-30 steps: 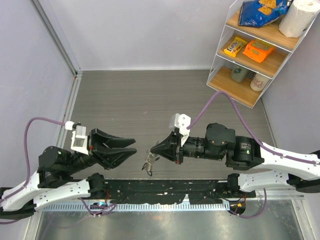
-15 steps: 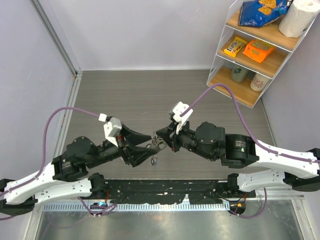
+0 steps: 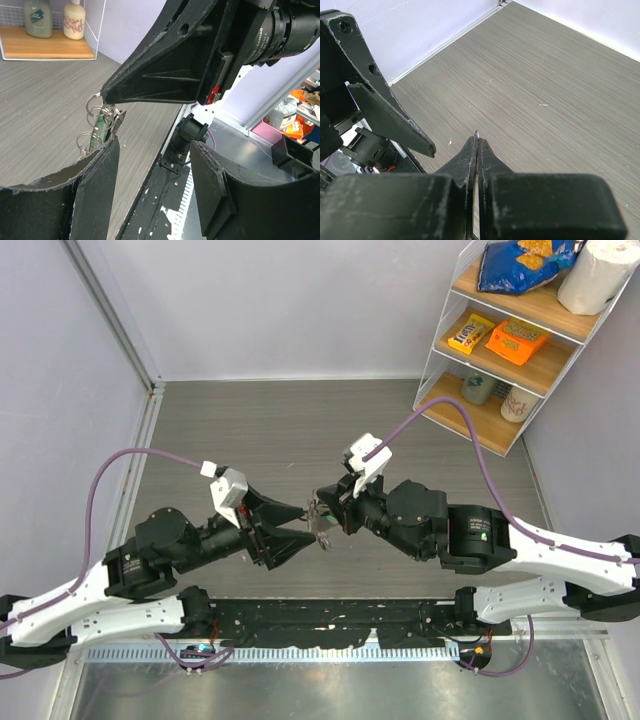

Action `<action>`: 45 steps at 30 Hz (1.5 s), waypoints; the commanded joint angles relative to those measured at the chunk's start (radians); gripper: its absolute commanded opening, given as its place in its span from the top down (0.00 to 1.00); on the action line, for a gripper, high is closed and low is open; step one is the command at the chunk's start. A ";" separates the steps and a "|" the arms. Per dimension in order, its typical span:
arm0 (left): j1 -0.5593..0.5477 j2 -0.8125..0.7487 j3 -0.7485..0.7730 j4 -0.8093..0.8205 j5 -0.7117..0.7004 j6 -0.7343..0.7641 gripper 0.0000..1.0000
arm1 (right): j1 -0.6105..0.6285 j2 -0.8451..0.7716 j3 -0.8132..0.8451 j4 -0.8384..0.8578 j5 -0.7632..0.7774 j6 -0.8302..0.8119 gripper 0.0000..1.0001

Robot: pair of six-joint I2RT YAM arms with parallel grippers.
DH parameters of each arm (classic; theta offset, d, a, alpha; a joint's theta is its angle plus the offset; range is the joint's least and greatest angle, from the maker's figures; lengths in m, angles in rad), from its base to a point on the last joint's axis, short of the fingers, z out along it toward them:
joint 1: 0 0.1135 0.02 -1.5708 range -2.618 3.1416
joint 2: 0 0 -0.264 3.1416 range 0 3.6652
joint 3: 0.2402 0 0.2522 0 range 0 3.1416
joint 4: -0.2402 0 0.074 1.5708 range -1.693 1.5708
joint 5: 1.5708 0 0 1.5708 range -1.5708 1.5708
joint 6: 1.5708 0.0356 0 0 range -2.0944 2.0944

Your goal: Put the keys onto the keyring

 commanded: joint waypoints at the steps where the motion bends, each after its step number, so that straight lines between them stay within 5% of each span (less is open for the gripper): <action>1: 0.001 0.024 0.050 0.020 -0.030 0.021 0.37 | 0.003 0.003 0.053 0.050 0.017 0.038 0.95; 26: 0.000 0.056 0.071 0.014 -0.124 0.054 0.46 | 0.003 0.027 0.059 0.078 -0.057 0.057 0.95; 36: 0.001 0.079 0.079 0.012 -0.151 0.067 0.59 | 0.003 0.030 0.063 0.084 -0.078 0.057 0.95; 45: 0.003 0.088 0.082 0.009 -0.197 0.070 0.85 | 0.006 0.030 0.059 0.089 -0.094 0.054 0.95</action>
